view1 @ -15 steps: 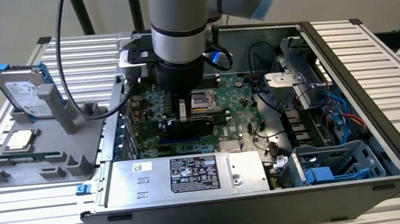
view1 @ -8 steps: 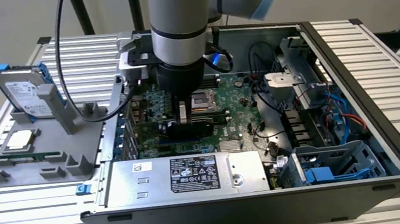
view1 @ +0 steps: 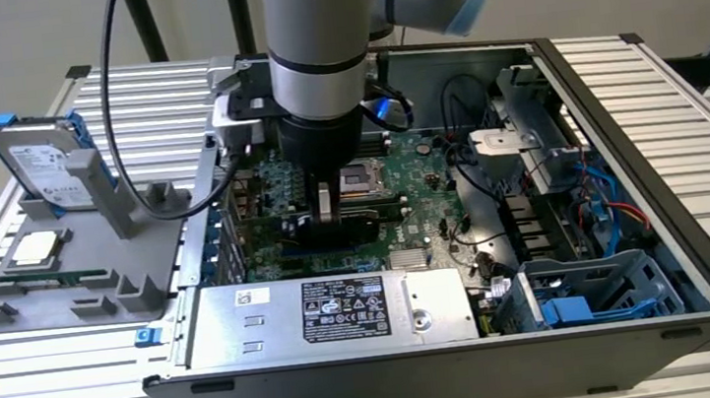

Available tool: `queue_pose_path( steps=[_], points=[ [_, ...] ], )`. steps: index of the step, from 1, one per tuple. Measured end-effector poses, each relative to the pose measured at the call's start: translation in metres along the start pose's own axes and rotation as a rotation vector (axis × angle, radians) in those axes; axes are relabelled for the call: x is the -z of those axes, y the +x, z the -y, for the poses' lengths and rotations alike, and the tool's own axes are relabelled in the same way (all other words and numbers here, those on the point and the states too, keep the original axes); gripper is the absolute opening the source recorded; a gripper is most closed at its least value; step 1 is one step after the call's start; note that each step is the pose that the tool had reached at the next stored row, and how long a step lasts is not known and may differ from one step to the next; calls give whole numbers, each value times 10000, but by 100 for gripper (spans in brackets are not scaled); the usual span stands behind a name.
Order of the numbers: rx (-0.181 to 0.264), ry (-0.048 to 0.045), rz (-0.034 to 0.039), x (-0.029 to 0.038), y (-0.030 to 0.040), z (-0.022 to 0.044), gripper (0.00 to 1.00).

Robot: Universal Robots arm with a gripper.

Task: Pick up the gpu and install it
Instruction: 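Insert the gpu into the slot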

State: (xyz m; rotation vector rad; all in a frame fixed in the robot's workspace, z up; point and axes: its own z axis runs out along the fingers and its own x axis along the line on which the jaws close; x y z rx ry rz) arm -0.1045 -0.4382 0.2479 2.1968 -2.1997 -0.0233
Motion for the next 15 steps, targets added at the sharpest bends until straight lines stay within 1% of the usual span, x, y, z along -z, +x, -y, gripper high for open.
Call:
queue_pose_path(
  steps=[5, 8, 10, 15],
  points=[
    [-1, -1, -13, -18, 0, 0, 0],
    [-1, 0, -12, -18, -5, 1, 0],
    [-1, 7, 3, -22, -12, 1, 0],
    [-2, 0, -10, -17, -13, 0, 0]
  ],
)
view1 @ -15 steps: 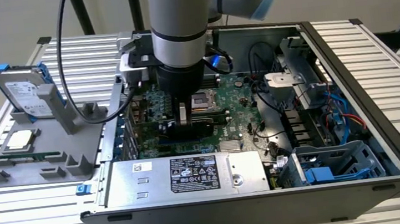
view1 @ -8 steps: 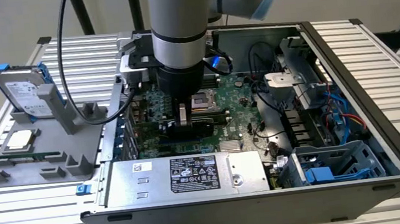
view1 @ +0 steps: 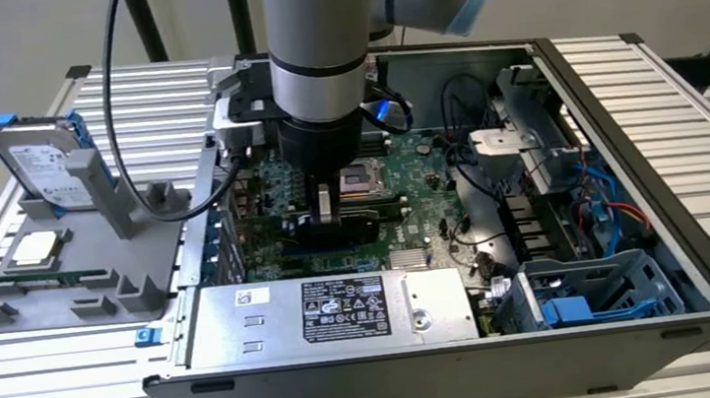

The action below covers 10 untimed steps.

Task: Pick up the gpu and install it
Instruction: 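Insert the gpu into the slot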

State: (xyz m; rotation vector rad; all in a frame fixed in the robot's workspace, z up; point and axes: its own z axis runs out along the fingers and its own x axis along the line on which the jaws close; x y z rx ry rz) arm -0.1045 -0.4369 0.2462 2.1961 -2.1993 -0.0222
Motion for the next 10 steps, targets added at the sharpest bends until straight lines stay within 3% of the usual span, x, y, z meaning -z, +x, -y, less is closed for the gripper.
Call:
queue_pose_path(
  steps=[10],
  points=[
    [-1, 0, 1, -33, 0, 1, 0]
  ],
)
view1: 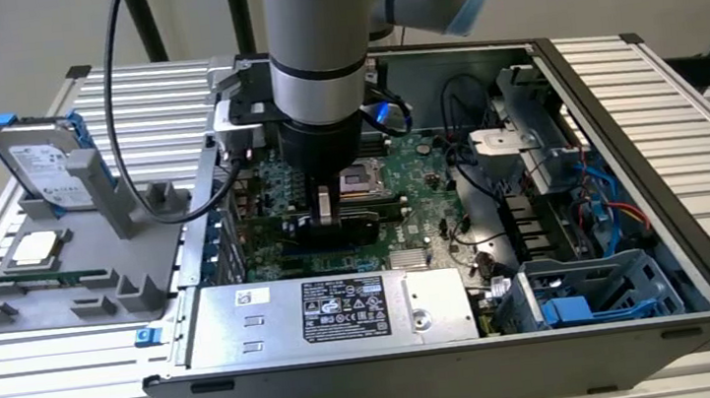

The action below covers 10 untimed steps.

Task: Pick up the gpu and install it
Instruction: 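Insert the gpu into the slot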

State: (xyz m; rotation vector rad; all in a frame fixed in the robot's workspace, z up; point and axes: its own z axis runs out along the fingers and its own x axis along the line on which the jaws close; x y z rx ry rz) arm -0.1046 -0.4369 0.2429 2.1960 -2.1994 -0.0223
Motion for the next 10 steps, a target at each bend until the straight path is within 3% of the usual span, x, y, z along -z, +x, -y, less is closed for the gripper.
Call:
queue_pose_path(
  steps=[10],
  points=[
    [2, 3, 15, -2, -3, -15, 0]
  ],
)
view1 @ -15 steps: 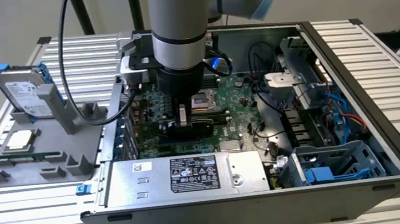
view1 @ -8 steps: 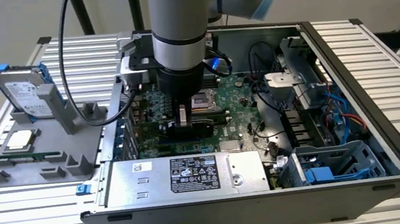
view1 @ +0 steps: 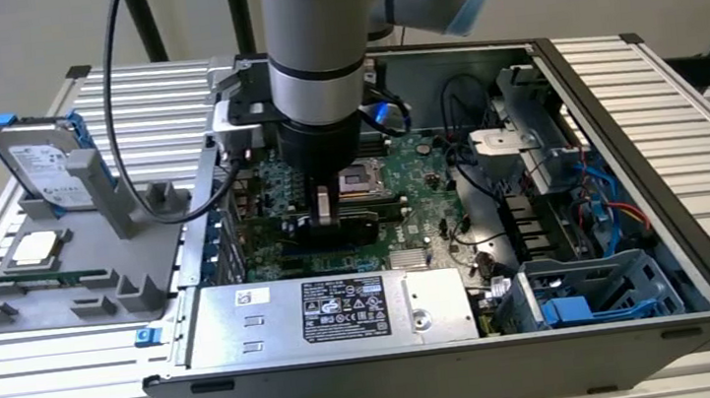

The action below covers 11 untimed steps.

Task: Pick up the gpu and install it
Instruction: 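Insert the gpu into the slot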

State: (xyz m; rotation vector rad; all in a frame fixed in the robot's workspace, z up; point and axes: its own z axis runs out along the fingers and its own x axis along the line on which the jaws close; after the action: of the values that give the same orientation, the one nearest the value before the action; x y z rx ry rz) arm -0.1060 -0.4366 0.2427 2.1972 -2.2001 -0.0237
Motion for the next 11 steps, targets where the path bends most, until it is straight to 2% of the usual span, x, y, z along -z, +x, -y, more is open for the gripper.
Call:
queue_pose_path(
  steps=[4, 11],
  points=[
    [-2, -6, -3, -12, -4, -7, 0],
    [-2, -7, -3, -75, -4, -10, 0]
  ],
)
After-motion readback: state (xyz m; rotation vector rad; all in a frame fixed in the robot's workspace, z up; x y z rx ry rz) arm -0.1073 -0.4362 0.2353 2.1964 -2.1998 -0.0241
